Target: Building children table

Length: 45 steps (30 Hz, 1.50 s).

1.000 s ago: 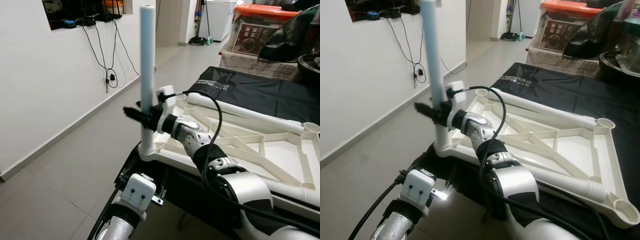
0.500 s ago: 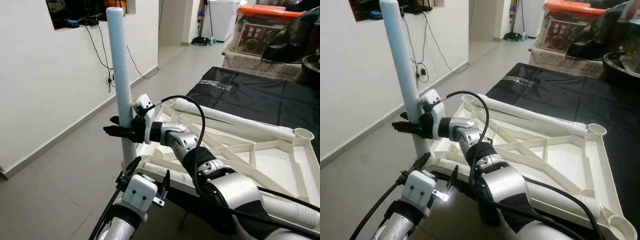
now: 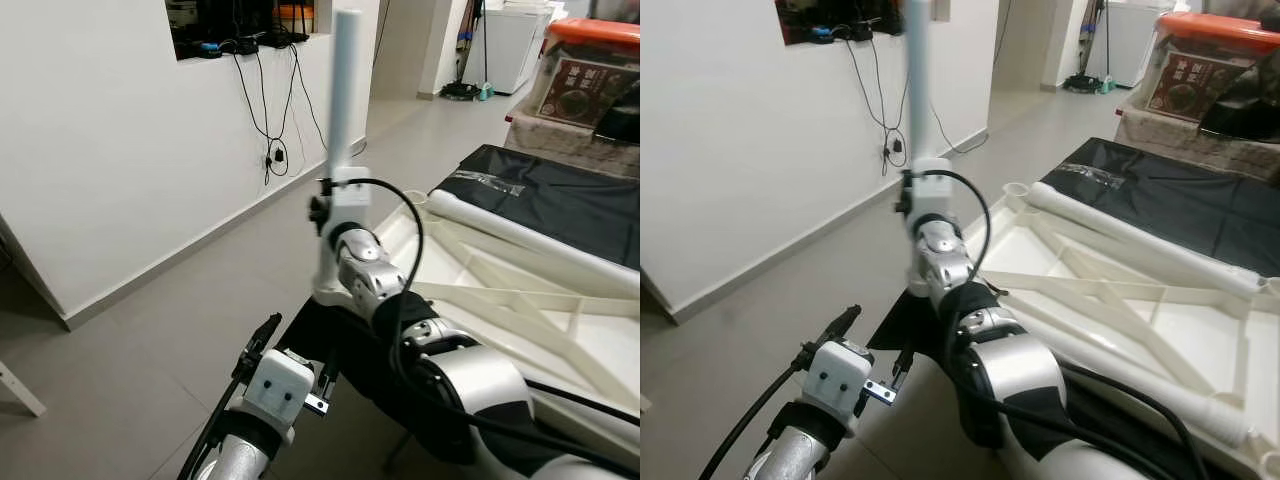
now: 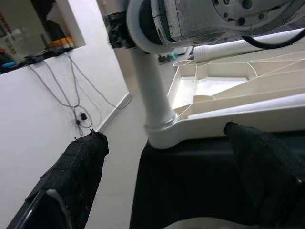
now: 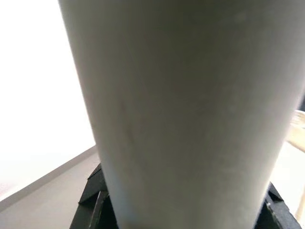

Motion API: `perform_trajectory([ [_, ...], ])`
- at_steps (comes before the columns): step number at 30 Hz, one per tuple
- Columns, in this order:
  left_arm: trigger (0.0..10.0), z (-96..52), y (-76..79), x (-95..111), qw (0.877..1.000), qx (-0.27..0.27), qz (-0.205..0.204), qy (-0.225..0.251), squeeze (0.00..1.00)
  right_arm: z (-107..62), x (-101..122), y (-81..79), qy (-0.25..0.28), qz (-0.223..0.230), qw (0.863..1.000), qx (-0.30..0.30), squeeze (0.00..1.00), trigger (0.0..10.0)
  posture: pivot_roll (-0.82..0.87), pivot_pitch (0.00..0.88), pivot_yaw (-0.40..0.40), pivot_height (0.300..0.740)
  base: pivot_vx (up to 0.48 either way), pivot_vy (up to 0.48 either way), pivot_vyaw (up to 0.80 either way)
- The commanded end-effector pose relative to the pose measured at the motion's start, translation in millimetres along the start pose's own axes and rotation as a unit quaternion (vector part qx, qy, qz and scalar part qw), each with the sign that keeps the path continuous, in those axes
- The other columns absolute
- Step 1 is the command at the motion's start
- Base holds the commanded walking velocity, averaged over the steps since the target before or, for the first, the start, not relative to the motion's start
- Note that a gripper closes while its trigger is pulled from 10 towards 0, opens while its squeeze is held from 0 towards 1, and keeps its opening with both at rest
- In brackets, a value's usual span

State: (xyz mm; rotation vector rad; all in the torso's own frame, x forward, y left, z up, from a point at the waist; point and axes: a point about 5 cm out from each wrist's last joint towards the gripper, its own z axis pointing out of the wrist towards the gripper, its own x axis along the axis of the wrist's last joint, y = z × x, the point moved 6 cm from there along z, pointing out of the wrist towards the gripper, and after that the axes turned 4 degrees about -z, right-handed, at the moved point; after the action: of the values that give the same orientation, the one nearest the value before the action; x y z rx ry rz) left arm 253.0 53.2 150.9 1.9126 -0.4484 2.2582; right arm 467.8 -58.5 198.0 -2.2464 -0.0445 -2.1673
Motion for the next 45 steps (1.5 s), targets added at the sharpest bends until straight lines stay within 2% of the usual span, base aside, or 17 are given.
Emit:
perform_trajectory([
  [1,10.0,-0.1,1.2,-4.4,1.000,-0.001,0.000,-0.008,0.00,-4.0,-23.8,23.7,-0.041,0.051,0.995,-0.078,0.00,0.0,0.07,0.009,-0.034,0.740,0.000,0.000,0.00],
  [8,10.0,-0.2,1.2,-5.7,1.000,-0.003,0.001,-0.008,0.00,-17.1,-37.3,4.8,-0.069,0.107,0.982,-0.139,0.00,0.0,0.08,0.000,-0.036,0.740,0.000,0.000,0.00],
  [9,10.0,-0.3,0.9,-5.7,1.000,-0.002,0.001,-0.008,0.00,-17.8,-37.8,0.6,-0.070,0.105,0.983,-0.134,0.00,8.8,0.08,0.000,-0.036,0.740,0.000,0.000,0.00],
  [12,10.0,-0.4,0.7,-5.8,1.000,-0.002,0.002,-0.008,0.00,-17.4,-35.5,-7.2,-0.063,0.102,0.987,-0.111,0.00,10.0,0.08,0.000,-0.039,0.740,0.000,0.000,0.00],
  [13,10.0,-0.4,0.8,-6.0,1.000,-0.002,0.002,-0.009,0.00,-15.5,-28.9,-6.8,-0.046,0.099,0.989,-0.100,1.00,10.0,0.08,0.000,-0.039,0.740,0.000,0.000,0.00],
  [17,10.0,-0.4,0.9,-6.1,1.000,-0.002,0.002,-0.009,0.00,-14.0,-19.7,-4.7,-0.022,0.094,0.991,-0.094,1.00,10.0,0.08,0.000,-0.039,0.740,0.000,0.000,0.00],
  [18,10.0,-0.5,1.4,-6.1,1.000,-0.002,0.001,-0.009,0.00,-10.5,-11.1,-5.1,-0.004,0.105,0.992,-0.065,0.00,10.0,0.07,0.000,-0.037,0.740,0.000,0.000,0.00],
  [21,10.0,-0.7,2.0,-6.1,1.000,-0.003,0.000,-0.009,0.00,-5.8,5.9,-8.8,0.032,0.121,0.992,-0.002,0.00,10.0,0.07,0.000,-0.037,0.740,0.000,0.000,0.00],
  [26,10.0,0.2,1.9,-5.3,1.000,-0.002,0.000,-0.008,0.00,-10.6,11.5,-43.6,0.033,0.117,0.973,0.196,0.00,10.0,0.07,0.000,-0.037,0.740,0.000,0.000,0.00],
  [28,10.0,0.7,1.9,-4.9,1.000,-0.002,-0.001,-0.007,0.00,-20.3,9.2,-60.1,0.023,0.104,0.949,0.298,0.00,10.0,0.07,0.000,-0.039,0.740,0.000,0.000,0.00],
  [30,10.0,0.7,1.9,-4.9,1.000,-0.002,-0.001,-0.007,0.00,-20.3,9.2,-60.1,0.023,0.104,0.949,0.298,0.00,10.0,0.07,0.000,-0.039,0.740,0.000,0.000,0.00],
  [32,10.0,0.5,2.2,-4.7,1.000,-0.002,-0.002,-0.007,0.00,-37.7,3.7,-77.9,0.013,0.061,0.908,0.414,0.00,10.0,0.07,0.005,-0.039,0.740,0.000,0.000,0.00],
  [33,10.0,0.5,2.2,-4.7,1.000,-0.002,-0.002,-0.007,0.00,-37.7,3.7,-77.9,0.013,0.061,0.908,0.414,0.00,10.0,0.07,0.005,-0.039,0.740,0.000,0.000,0.00],
  [37,10.0,-0.2,2.6,-3.9,1.000,-0.003,-0.002,-0.006,0.00,-55.9,-3.4,-94.0,-0.006,0.026,0.863,0.505,0.00,10.0,0.08,0.009,-0.042,0.740,0.000,0.000,0.00],
  [39,10.0,-0.2,2.6,-3.9,1.000,-0.003,-0.002,-0.006,0.00,-55.9,-3.4,-94.0,-0.006,0.026,0.863,0.505,0.00,10.0,0.08,0.009,-0.042,0.740,0.000,0.000,0.00],
  [40,10.0,-1.2,3.2,-2.2,1.000,-0.003,-0.002,-0.003,0.00,-69.0,-12.1,-107.7,-0.021,-0.007,0.833,0.553,0.00,10.0,0.08,0.018,-0.043,0.740,0.000,0.000,0.00],
  [45,10.0,-1.9,3.4,-1.5,1.000,-0.003,-0.001,-0.002,0.00,-76.6,-22.9,-115.6,-0.039,-0.032,0.818,0.573,0.00,10.0,0.08,0.022,-0.046,0.740,0.000,0.000,0.00],
])
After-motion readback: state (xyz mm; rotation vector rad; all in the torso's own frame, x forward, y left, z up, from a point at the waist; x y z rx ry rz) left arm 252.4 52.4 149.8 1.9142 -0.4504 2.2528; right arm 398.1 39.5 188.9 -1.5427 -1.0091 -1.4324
